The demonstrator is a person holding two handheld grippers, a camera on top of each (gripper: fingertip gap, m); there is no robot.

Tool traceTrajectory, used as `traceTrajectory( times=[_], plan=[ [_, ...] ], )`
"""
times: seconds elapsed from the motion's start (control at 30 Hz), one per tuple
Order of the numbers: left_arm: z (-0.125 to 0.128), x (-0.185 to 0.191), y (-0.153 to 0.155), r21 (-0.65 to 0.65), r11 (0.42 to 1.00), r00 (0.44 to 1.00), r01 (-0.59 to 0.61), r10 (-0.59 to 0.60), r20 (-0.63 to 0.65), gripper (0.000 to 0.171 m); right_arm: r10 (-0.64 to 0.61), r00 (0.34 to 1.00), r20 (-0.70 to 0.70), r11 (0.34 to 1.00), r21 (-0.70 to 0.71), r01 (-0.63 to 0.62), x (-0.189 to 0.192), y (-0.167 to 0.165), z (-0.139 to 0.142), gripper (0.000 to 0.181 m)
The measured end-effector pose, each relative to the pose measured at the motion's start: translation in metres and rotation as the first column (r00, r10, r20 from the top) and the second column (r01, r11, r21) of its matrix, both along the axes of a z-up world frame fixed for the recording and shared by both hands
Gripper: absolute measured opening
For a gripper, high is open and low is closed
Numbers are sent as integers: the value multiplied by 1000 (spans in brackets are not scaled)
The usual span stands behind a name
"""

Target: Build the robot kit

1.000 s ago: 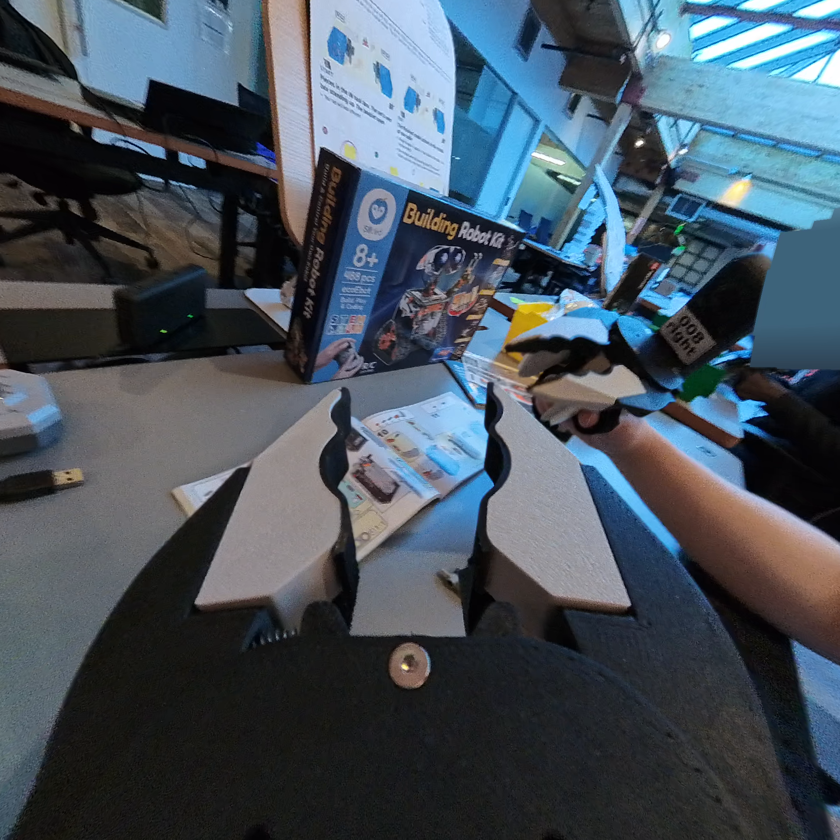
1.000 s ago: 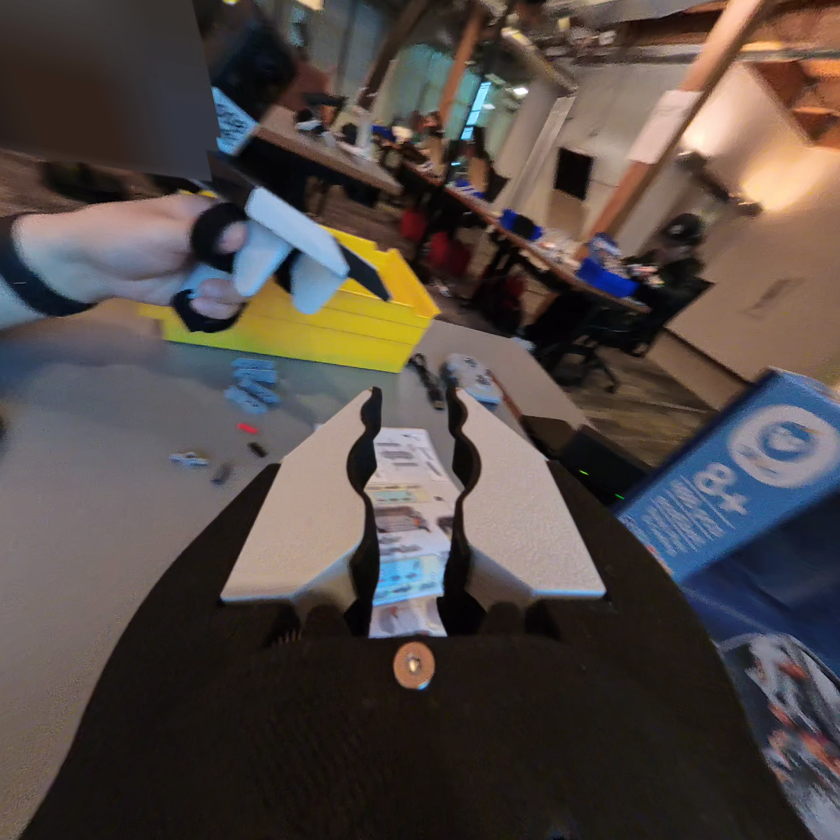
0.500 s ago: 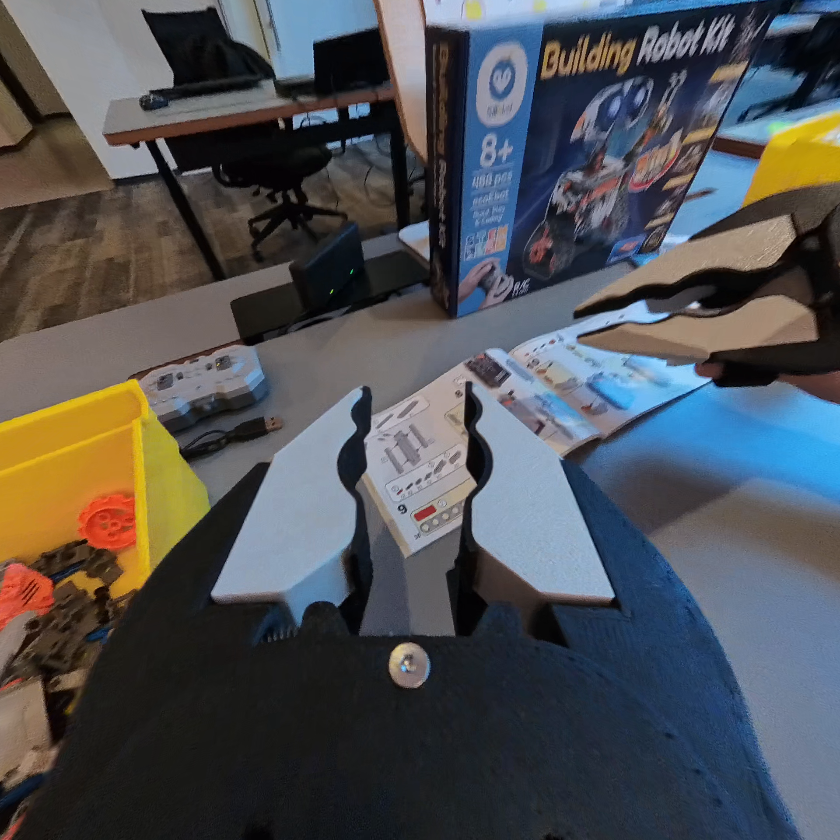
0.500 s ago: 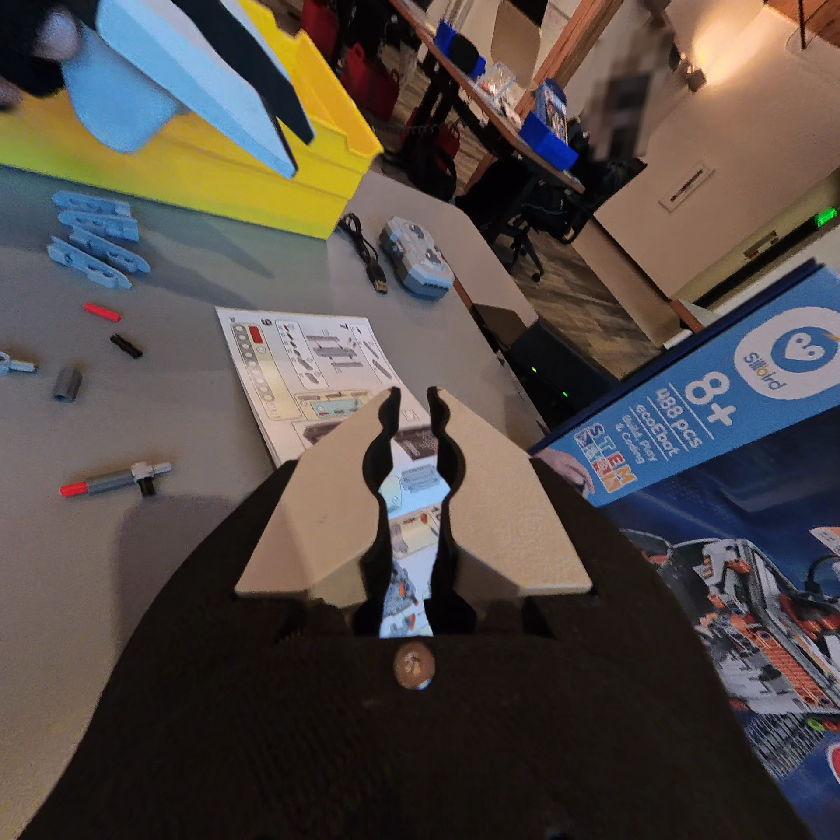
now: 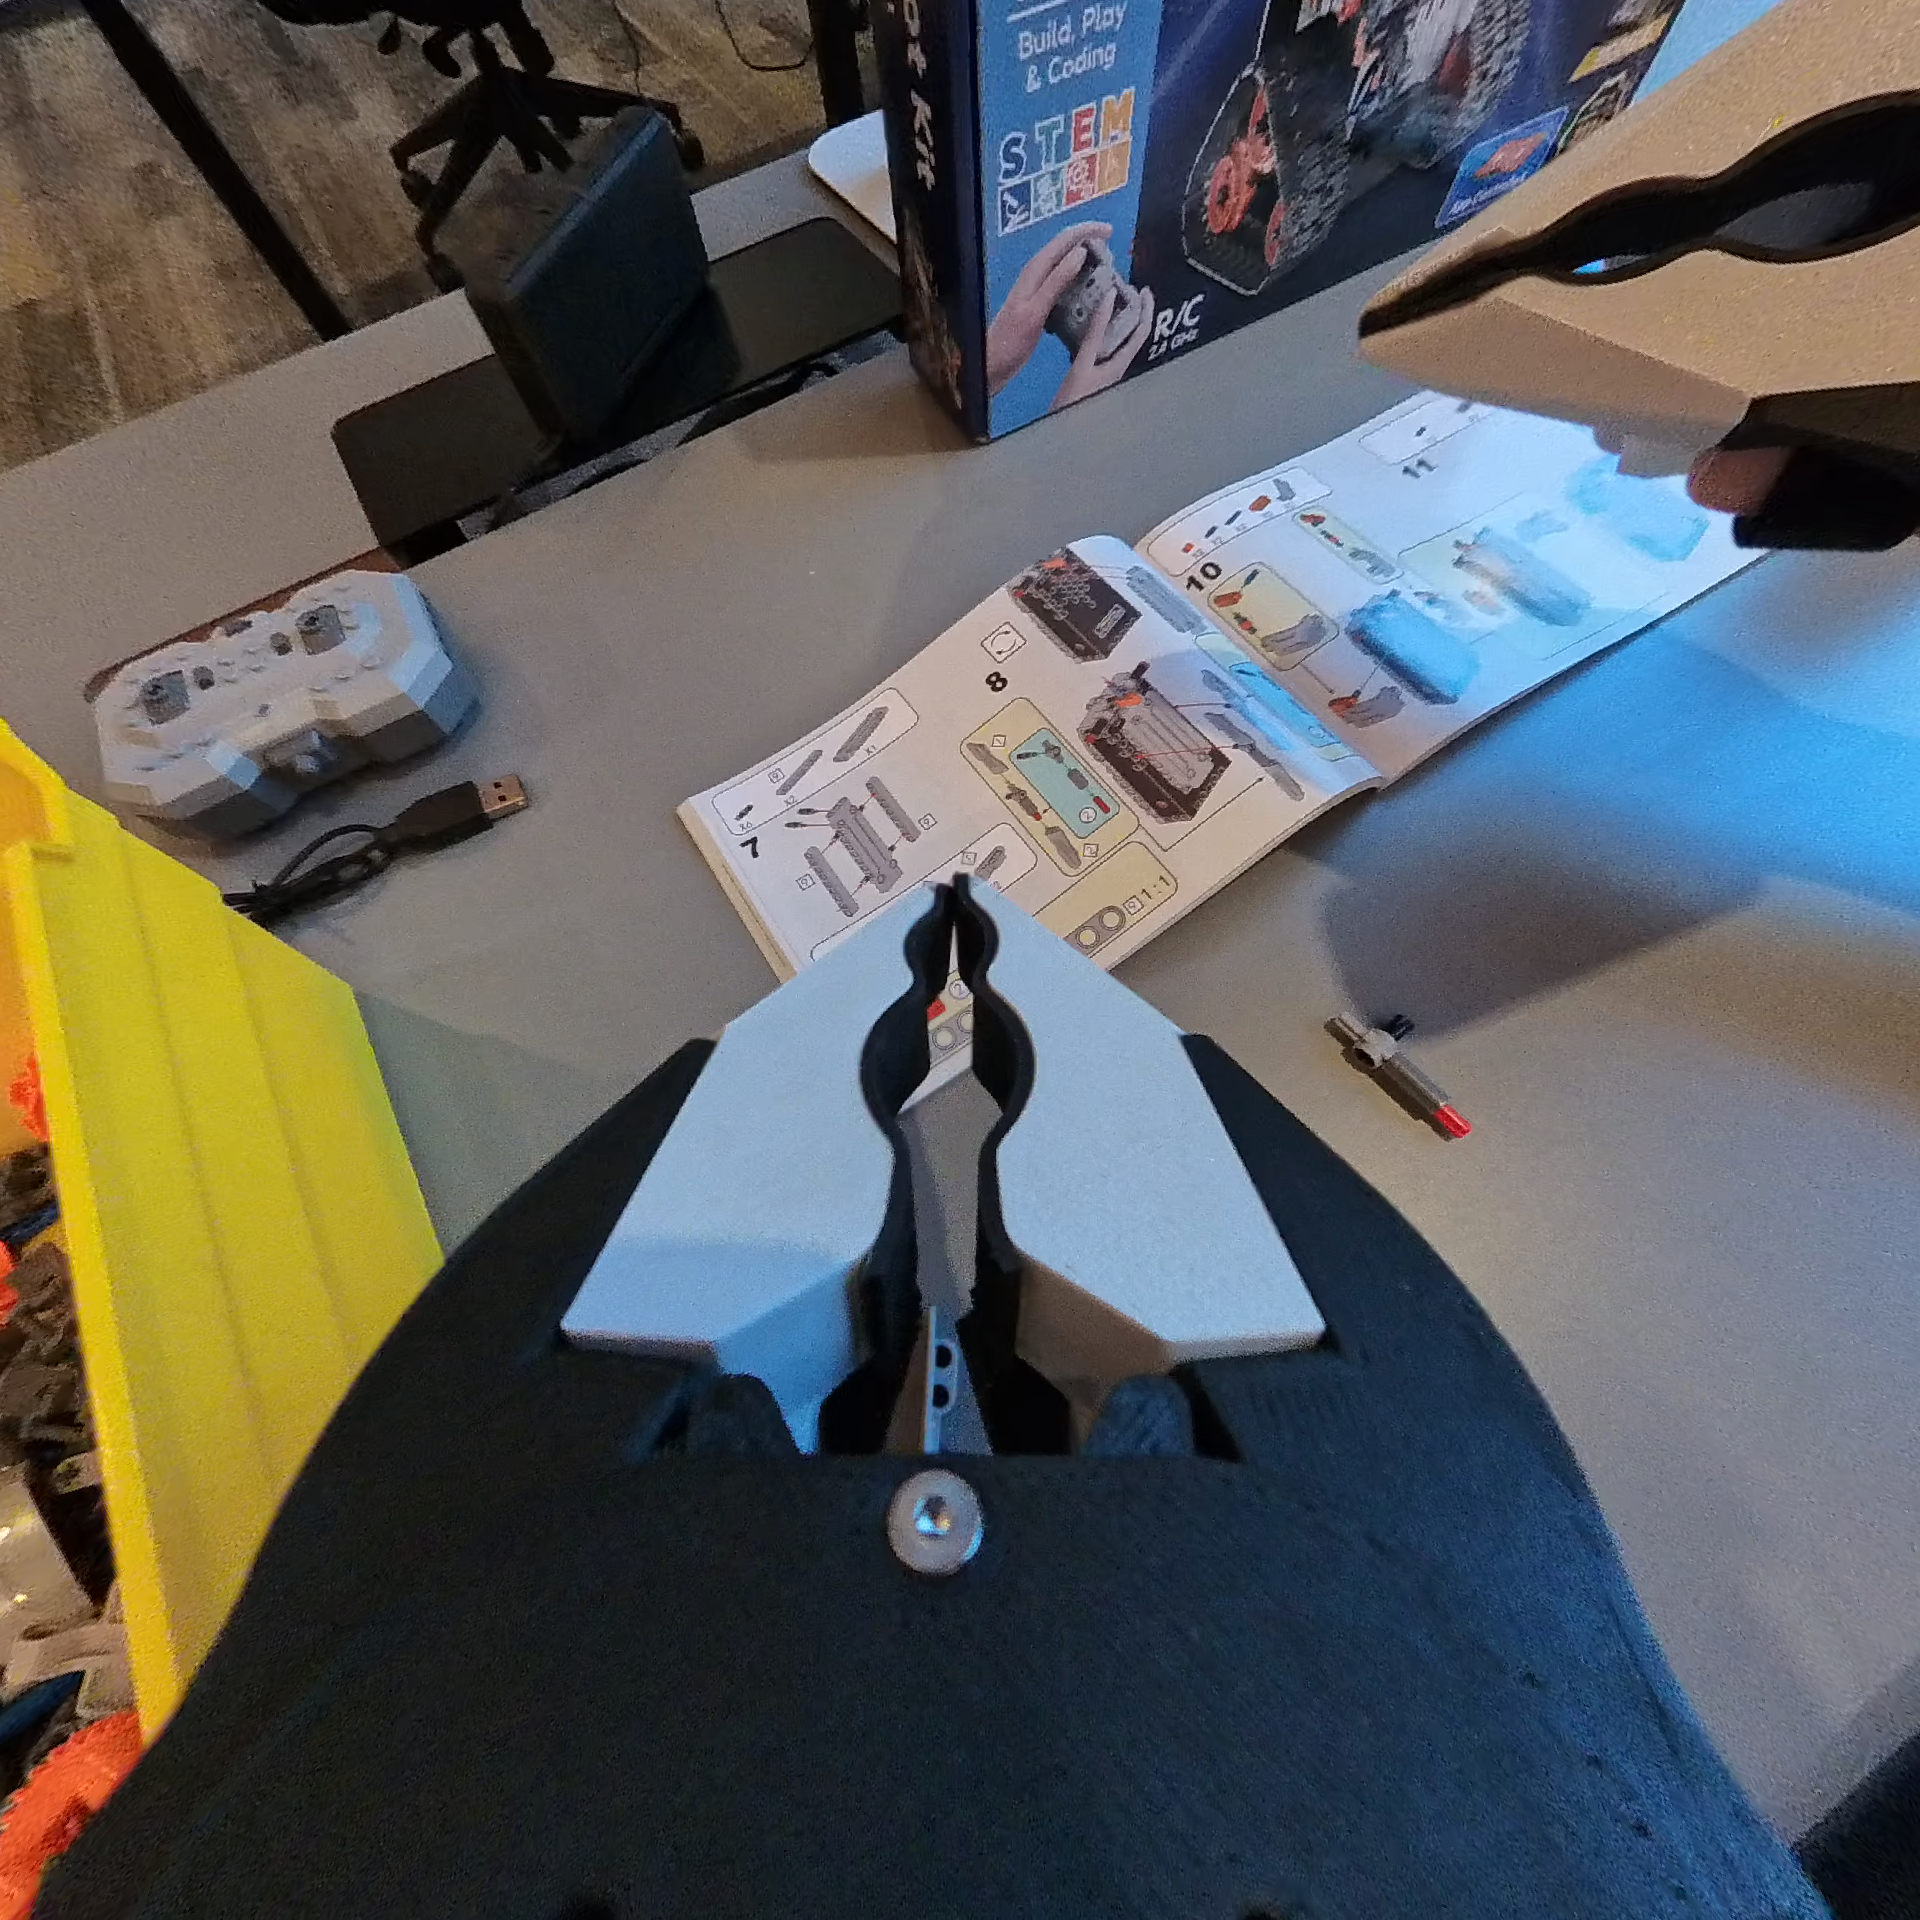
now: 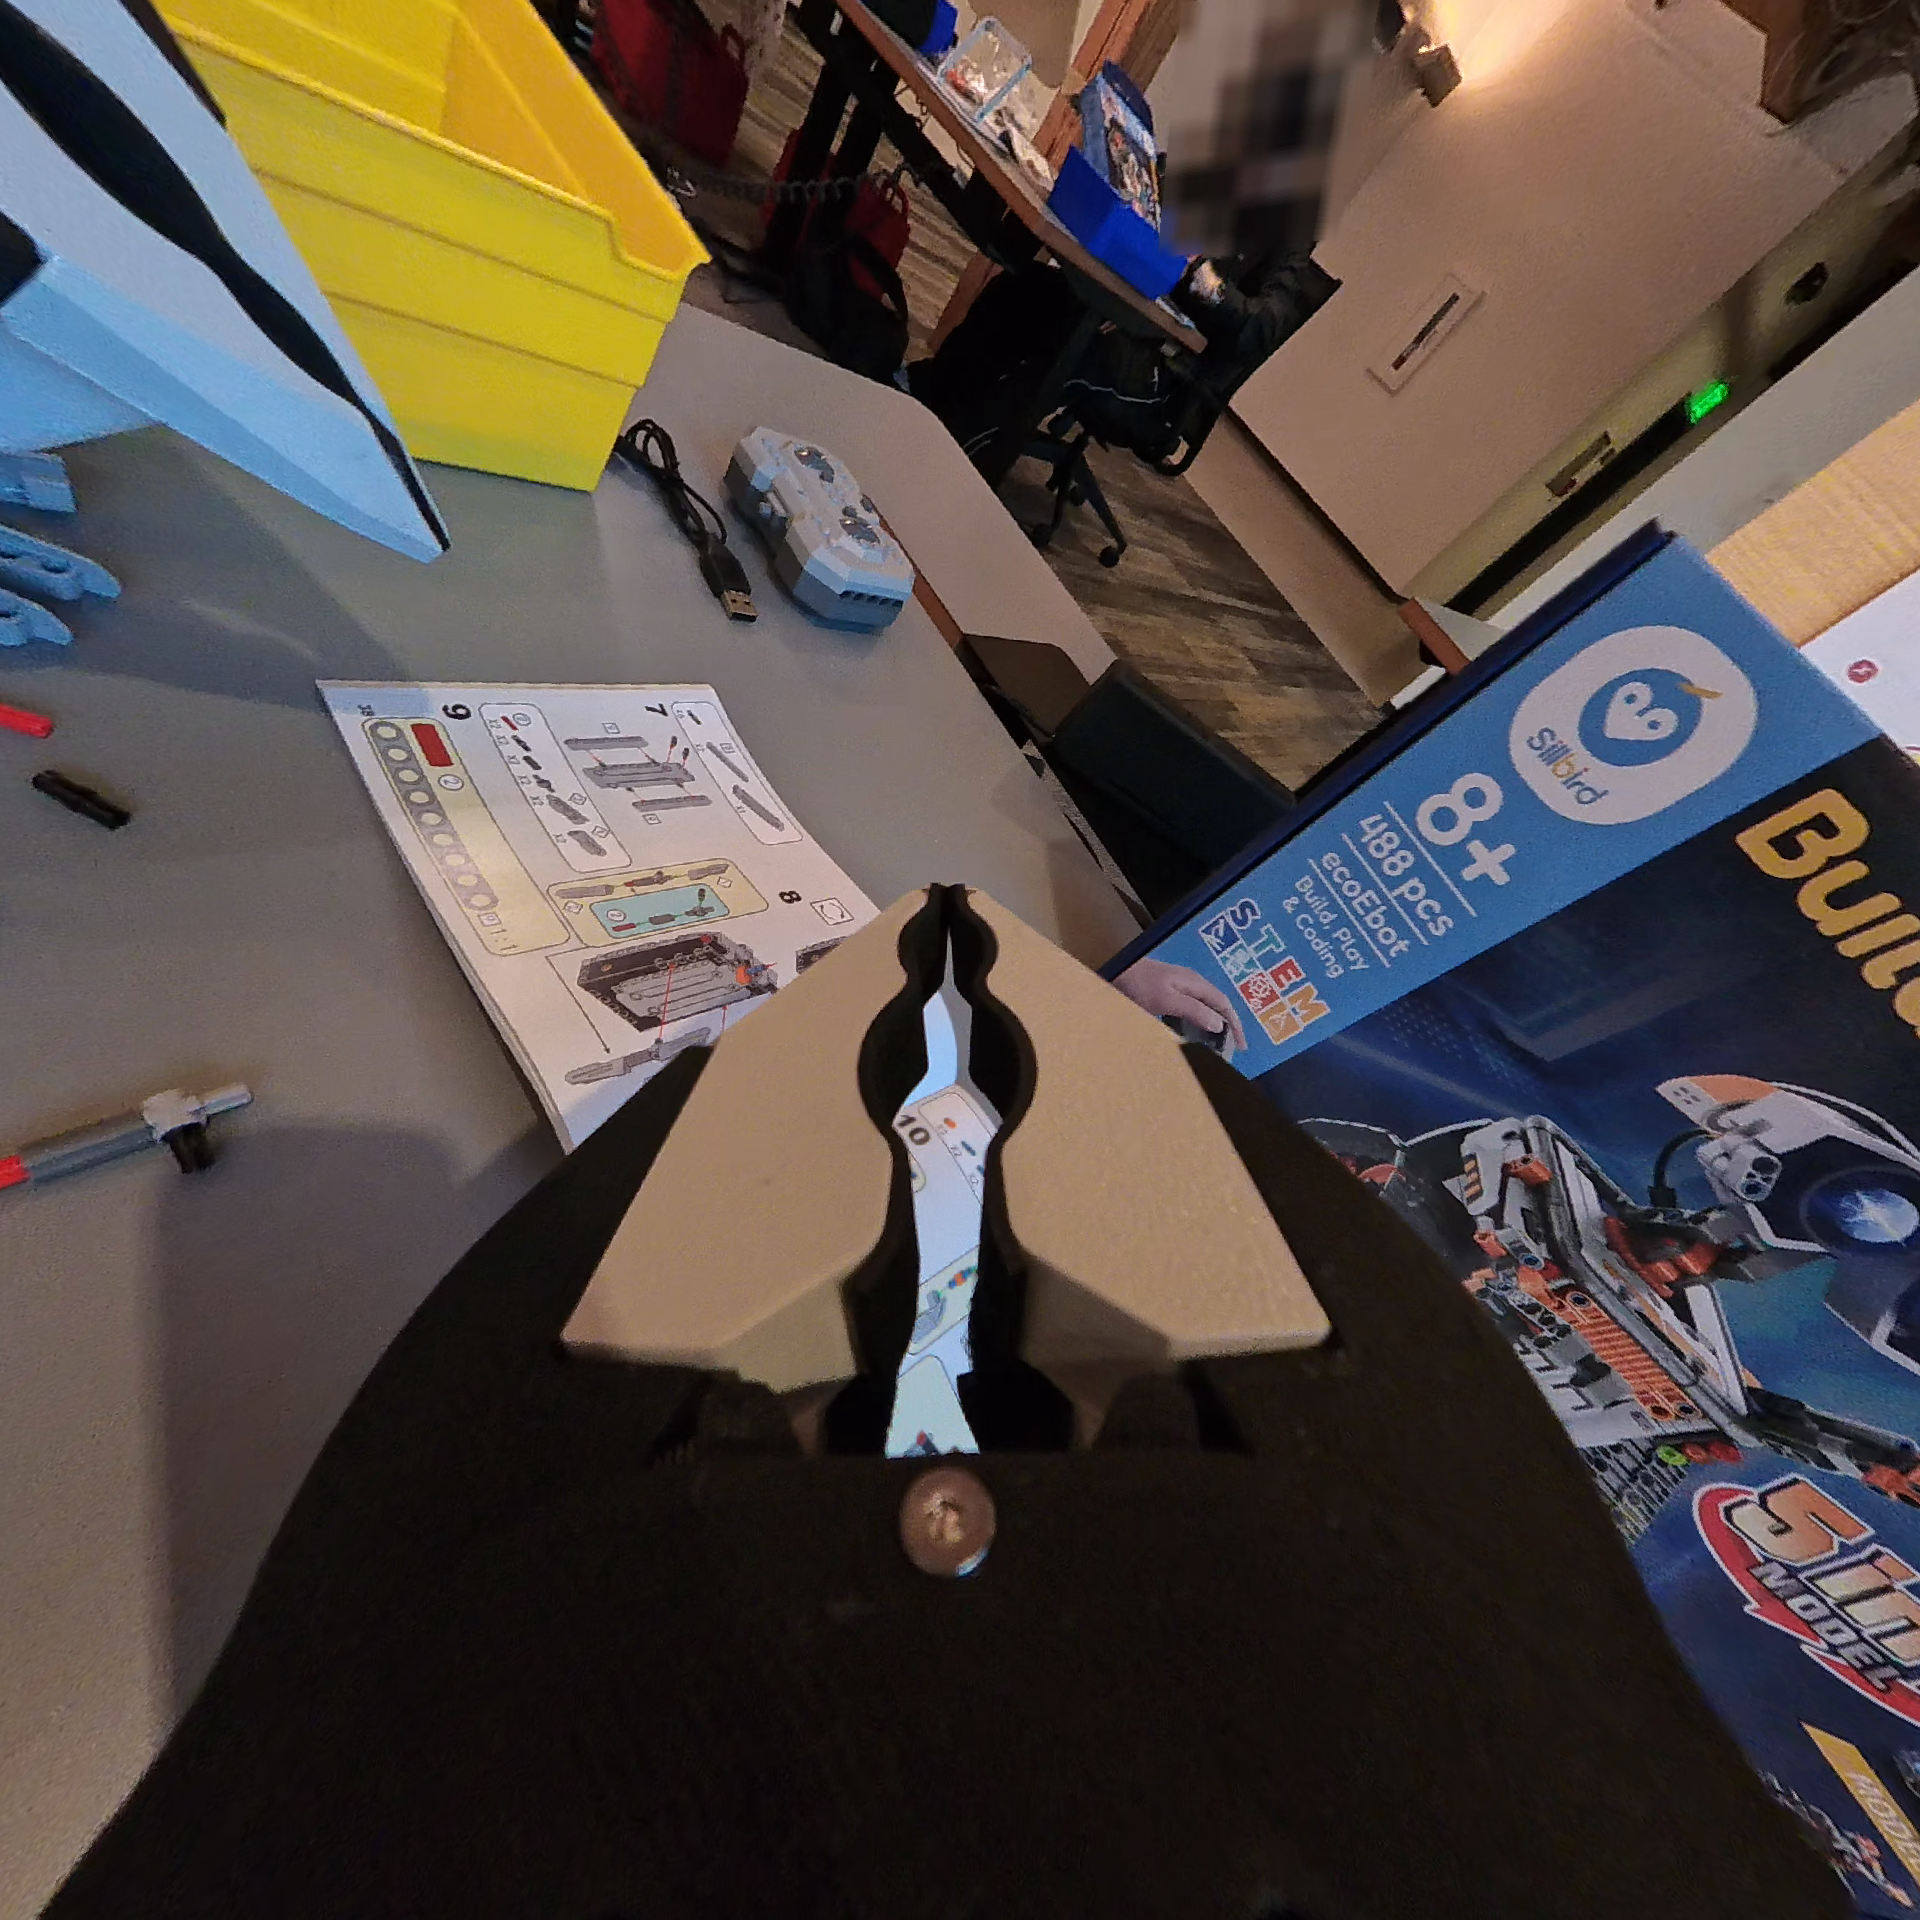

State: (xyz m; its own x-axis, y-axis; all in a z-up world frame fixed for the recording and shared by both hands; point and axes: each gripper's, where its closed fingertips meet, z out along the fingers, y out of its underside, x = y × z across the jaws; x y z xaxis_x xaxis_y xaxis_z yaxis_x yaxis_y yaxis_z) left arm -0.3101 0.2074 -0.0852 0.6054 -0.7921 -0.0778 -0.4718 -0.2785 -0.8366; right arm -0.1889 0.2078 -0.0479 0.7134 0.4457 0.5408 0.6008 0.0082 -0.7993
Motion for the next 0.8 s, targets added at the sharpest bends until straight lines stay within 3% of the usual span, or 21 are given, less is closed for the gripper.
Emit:
traceTrajectory(
  times=[0.47, 0.57, 0.63, 0.7, 0.8],
  plan=[
    [10, -8, 6, 19, 999, 998, -37, 36, 48, 0, 3, 999, 50, 1000, -20, -2, -2, 1, -9, 0],
    [10, -8, 6, 20, 999, 998, -39, 38, 48, 0, 103, 993, 60, 992, -85, -98, -14, -6, -19, 0],
    [11, -9, 7, 19, 999, 998, -40, 38, 51, 0, 298, 954, 27, 933, -217, -285, -38, -28, -37, 0],
    [11, -8, 6, 18, 999, 998, -38, 37, 56, 0, 469, 881, -67, 784, -428, -450, -57, -62, -63, 0],
    [11, -8, 6, 15, 999, 998, -34, 33, 57, 0, 516, 854, -66, 684, -568, -458, -63, -79, -94, 8]
  ],
)
